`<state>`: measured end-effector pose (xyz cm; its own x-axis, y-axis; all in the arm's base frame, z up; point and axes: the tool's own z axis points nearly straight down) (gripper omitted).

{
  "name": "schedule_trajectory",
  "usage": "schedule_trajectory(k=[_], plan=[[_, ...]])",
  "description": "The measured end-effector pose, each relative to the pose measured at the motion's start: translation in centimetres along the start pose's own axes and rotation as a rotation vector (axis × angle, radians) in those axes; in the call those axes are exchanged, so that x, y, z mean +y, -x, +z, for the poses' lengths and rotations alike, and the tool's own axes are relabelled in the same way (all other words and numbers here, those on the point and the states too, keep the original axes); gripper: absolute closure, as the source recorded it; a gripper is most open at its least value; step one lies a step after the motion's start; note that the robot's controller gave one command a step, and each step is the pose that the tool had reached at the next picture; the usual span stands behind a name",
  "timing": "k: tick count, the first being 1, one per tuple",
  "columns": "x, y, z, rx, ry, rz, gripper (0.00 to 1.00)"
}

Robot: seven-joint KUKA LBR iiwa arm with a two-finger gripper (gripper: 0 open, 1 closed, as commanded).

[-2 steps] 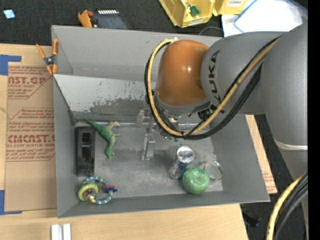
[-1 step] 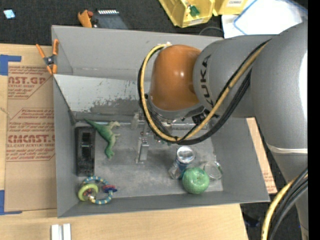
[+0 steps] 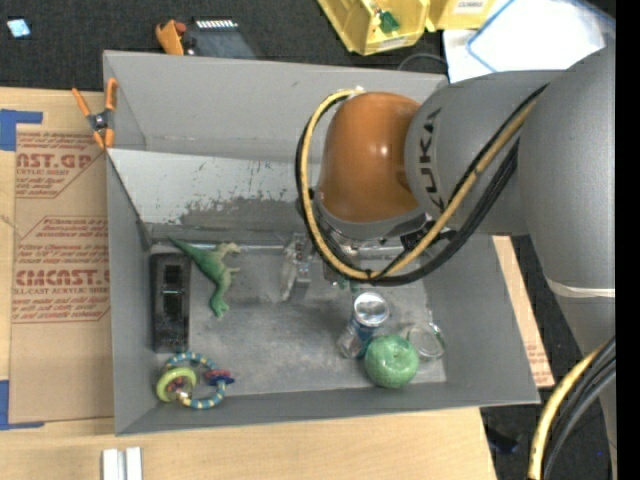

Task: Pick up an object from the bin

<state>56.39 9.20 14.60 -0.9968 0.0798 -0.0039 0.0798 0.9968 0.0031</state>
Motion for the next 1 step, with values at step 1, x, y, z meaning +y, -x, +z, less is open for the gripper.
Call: schedule_trajectory(k=[1], plan=[[0.01,0.00,0.00,0.000,0.000,0.000,1.00]])
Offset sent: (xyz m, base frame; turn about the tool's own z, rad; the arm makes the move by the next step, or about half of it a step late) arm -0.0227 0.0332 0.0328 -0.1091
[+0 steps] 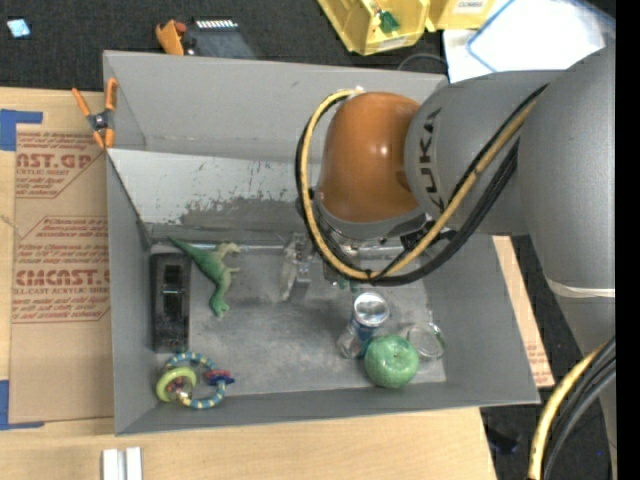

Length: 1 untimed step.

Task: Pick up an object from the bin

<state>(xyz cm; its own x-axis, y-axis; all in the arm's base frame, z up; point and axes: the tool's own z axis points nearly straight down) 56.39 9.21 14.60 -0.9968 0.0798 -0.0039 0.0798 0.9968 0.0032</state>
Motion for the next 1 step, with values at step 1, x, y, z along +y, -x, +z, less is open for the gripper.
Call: schedule_trajectory(k=[1], plan=[[1.69,-1.38,-1.77,-0.001,0.000,-0.059,1.00]])
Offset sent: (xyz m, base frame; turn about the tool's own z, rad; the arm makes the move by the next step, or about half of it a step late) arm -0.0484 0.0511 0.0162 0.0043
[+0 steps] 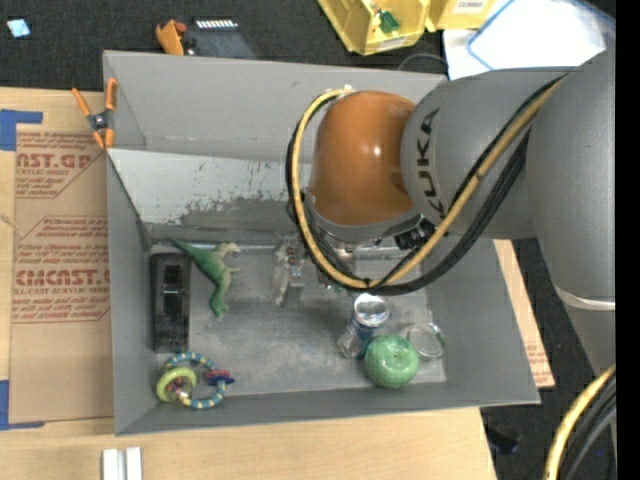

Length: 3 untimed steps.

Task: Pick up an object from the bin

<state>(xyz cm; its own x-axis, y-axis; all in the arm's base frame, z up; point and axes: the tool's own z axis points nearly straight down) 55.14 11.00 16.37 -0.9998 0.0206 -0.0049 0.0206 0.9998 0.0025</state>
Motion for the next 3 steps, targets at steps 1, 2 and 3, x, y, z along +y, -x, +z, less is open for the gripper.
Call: schedule_trajectory(k=[1,2,3], plan=[[1.4,-1.5,-0.2,-0.004,0.000,0.003,1.00],[0.7,-0.3,4.6,-0.006,0.001,-0.017,1.00],[0.7,-1.9,4.7,-0.002,0.002,-0.189,1.00]])
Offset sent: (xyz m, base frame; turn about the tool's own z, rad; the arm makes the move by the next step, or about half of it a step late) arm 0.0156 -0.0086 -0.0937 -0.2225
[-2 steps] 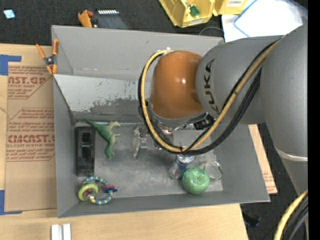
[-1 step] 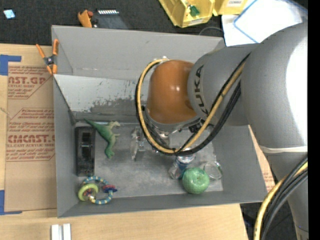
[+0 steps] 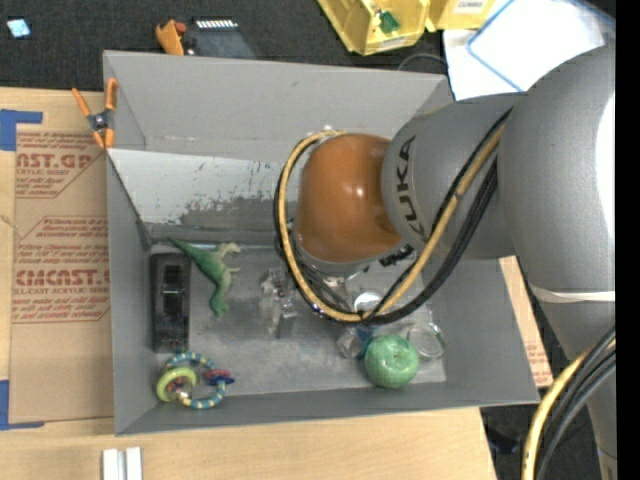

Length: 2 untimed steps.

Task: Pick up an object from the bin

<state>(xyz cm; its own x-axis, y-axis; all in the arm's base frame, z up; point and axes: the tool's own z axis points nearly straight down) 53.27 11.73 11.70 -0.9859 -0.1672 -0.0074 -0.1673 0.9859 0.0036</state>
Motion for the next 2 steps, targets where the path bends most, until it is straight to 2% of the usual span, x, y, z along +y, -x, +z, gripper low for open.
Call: schedule_trajectory(k=[1,2], plan=[[0.6,1.3,-3.4,-0.002,-0.001,0.138,1.00],[-0.9,-2.4,-6.8,0.001,0.000,0.109,1.00]])
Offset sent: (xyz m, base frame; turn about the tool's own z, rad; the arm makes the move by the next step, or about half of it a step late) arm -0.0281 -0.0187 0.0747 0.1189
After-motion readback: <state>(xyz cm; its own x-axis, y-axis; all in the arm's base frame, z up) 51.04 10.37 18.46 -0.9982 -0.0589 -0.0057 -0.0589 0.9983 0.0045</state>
